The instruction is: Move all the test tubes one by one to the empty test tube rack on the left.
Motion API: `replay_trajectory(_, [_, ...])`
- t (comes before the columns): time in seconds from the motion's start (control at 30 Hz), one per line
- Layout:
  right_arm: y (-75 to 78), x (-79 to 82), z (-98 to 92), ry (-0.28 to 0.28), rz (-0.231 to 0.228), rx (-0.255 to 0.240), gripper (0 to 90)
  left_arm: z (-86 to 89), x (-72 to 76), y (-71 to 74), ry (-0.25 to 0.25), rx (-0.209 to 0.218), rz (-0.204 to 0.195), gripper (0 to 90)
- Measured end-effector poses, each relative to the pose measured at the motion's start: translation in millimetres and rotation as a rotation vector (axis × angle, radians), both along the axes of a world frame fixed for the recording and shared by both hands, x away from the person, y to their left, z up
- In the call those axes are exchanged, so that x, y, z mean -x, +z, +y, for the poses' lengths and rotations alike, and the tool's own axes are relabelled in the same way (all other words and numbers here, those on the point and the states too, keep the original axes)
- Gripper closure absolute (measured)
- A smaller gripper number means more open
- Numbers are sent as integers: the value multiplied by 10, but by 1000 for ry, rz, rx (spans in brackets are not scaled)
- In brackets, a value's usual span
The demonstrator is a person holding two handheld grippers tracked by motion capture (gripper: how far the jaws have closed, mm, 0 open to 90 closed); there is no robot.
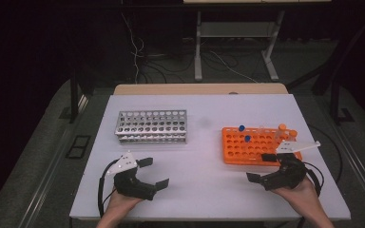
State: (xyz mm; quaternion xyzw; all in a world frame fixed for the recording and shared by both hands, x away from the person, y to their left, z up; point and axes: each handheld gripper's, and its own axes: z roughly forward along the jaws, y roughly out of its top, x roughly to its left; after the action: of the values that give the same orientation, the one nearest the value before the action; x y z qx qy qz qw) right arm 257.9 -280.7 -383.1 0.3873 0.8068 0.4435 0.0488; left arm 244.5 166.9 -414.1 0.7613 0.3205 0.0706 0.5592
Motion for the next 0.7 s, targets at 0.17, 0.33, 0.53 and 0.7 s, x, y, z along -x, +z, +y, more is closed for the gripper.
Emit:
replay_trajectory(0.17, [20,-59,22,1,7,10,0,1,0,0,1,0,-1,0])
replay_trajectory(0.33, [33,-124,36,0,16,19,0,-2,1,0,-1,0,0,0])
replay_trajectory(0.53, [51,-209,54,-1,22,30,0,-4,1,-2,-1,1,2,0])
replay_trajectory(0.7, [53,-300,74,-7,29,39,0,-6,0,-4,-1,-2,2,0])
